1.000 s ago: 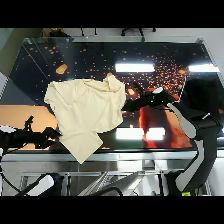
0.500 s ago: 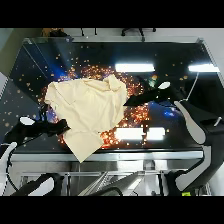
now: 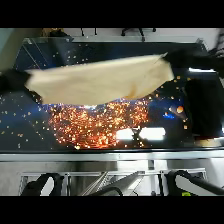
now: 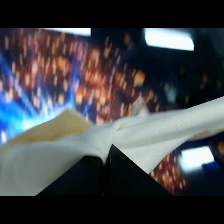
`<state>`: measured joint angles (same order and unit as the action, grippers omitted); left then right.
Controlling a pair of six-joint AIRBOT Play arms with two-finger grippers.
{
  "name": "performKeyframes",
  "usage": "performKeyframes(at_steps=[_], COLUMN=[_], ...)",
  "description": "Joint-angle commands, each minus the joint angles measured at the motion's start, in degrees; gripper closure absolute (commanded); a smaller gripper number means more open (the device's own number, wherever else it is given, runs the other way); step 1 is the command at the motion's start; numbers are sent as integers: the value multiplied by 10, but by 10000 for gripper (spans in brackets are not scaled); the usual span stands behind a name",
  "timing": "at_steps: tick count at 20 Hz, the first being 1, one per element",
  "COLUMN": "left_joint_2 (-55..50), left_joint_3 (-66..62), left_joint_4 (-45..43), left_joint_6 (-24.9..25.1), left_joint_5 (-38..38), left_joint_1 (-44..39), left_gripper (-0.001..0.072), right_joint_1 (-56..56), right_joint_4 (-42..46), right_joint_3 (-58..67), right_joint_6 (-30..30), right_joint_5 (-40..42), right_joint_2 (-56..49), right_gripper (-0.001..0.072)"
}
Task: Fold the shirts.
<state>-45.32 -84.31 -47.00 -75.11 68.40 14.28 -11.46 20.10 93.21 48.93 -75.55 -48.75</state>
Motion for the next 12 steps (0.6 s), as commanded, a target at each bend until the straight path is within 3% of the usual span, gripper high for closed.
performKeyframes(at_steps=[1, 3, 6, 8, 12], left_joint_2=[42, 23, -14, -35, -93], left_joint_3=[-299, -425, -479, -426, -210], left_joint_4=[-38, -117, -129, -129, -130], left_joint_6=[-10, -19, -19, -16, 47], left_joint_5=[-5, 2, 39, 49, 8], left_joint_1=[4, 4, -10, -37, -99], left_gripper=[694, 693, 693, 693, 692], right_joint_1=[-18, -18, -23, -46, -64], right_joint_4=[57, 132, 118, 73, 2], right_joint_3=[147, 204, 228, 228, 218], right_joint_6=[-35, -33, -36, -35, -12], right_joint_5=[84, 129, 113, 73, 9], right_joint_2=[135, 163, 136, 87, -64], right_gripper=[688, 688, 688, 688, 688])
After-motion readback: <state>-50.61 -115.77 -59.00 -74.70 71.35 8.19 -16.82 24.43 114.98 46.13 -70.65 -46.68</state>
